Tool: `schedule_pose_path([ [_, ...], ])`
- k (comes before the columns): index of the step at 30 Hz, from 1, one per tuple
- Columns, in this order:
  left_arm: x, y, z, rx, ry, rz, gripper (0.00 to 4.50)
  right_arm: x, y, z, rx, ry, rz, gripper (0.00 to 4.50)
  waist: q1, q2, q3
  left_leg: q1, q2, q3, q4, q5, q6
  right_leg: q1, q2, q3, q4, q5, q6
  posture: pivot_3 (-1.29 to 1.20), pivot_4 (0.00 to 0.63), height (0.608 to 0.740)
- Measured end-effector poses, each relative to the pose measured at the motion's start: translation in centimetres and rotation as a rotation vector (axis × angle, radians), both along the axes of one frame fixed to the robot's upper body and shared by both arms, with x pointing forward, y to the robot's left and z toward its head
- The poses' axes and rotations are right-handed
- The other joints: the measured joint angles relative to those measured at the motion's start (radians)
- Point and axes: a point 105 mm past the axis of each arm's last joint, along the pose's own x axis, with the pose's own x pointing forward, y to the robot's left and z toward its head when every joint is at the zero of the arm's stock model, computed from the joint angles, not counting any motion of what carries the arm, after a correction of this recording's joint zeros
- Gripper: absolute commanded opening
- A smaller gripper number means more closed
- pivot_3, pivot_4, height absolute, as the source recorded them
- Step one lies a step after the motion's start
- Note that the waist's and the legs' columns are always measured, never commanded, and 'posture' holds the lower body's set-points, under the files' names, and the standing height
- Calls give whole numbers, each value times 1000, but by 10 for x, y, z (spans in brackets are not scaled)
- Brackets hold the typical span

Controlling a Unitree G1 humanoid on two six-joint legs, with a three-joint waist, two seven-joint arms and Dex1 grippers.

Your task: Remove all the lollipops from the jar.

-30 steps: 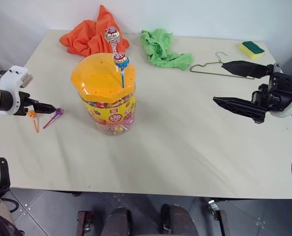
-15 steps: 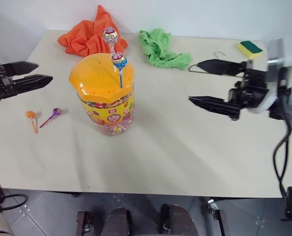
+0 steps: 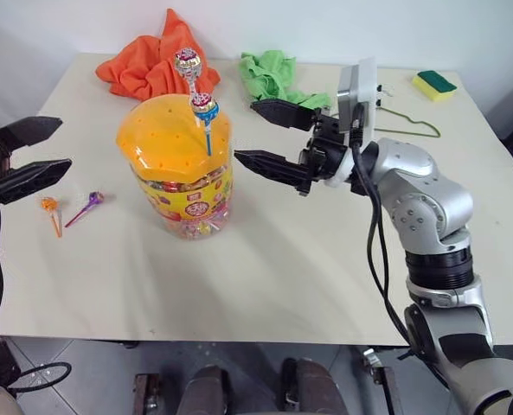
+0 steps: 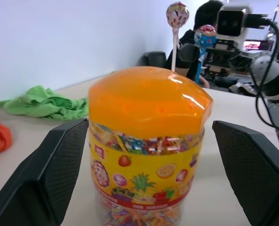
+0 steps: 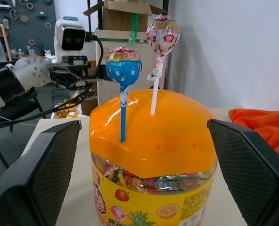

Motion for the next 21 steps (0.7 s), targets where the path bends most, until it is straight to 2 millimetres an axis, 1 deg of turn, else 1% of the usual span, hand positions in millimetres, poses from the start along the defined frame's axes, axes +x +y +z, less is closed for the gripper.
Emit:
schedule_pose_path([
  [3,-3,-2,0,8,-17,-8,4486,1,8,2,9,8,43,4500,-6,0,0,0,0,0,-1,0,0,0,0,0,0,0,0,0,150,740],
  [6,-5,-3,-3,14,-17,-16,4486,-5,20,9,6,-13,112,4500,-13,0,0,1,1,0,-1,0,0,0,1,0,0,0,0,0,150,740],
  [8,-7,-5,-6,12,-16,-27,4486,-7,25,6,-5,-4,147,4500,-15,0,0,1,0,-1,-1,0,0,0,1,0,1,0,0,0,150,740],
  [11,-9,-7,-7,6,-26,-40,4486,-10,41,3,-16,13,203,4500,-24,0,0,1,1,-1,-1,0,0,0,1,0,1,0,0,0,150,740],
  [15,-13,-8,-5,3,-43,-52,4486,-12,50,-2,-42,15,226,4500,-26,0,0,1,0,-1,-1,0,0,0,1,0,1,0,0,0,150,740],
  [18,-15,-10,-4,9,-50,-59,4500,-8,56,-6,-42,36,224,3859,-28,0,0,1,1,-1,-2,0,0,0,1,0,1,0,0,0,150,740],
  [21,-16,-11,-4,11,-54,-65,4500,-6,59,-3,-37,29,221,2876,-28,0,0,1,0,-1,-2,0,0,0,1,1,1,0,0,0,150,740],
])
